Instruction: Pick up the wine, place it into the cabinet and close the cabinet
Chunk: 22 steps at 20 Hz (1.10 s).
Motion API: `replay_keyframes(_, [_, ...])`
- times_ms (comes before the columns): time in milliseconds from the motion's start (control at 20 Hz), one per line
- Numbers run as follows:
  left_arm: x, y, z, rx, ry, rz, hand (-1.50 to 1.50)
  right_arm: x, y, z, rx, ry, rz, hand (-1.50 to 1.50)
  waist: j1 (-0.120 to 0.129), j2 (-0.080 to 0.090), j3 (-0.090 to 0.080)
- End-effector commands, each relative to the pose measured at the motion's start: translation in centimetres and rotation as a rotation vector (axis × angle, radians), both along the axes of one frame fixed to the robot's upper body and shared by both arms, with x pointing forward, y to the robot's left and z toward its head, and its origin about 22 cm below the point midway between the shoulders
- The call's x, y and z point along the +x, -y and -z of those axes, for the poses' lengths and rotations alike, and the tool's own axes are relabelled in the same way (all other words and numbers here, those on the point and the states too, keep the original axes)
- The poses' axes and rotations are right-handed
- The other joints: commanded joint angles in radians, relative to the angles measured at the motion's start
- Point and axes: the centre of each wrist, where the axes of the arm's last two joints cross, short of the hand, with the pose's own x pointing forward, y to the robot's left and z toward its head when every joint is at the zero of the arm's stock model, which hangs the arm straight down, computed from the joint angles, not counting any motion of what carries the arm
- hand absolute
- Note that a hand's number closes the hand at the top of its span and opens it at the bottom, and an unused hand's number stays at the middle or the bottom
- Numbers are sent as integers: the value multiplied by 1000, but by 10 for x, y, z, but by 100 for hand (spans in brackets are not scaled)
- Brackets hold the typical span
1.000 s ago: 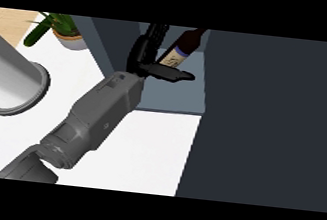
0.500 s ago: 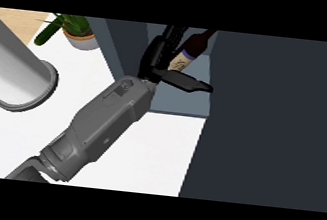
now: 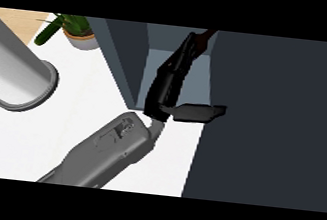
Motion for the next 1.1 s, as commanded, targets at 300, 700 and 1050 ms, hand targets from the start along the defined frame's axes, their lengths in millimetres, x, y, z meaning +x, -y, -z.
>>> replay_keyframes(300, [-107, 10, 1, -158, -25, -30, -150, -22, -6, -6, 10, 30, -4, -150, -5, -1, -2])
replay_keyframes(700, [-161, -22, -9, -199, -62, 1, 150, -10, -1, 3, -7, 21, 19, -150, -10, 8, 0])
replay_keyframes(1050, [-181, -74, 1, -177, -56, 81, 150, -19, -18, 4, -60, -40, -152, 150, -10, 8, -2])
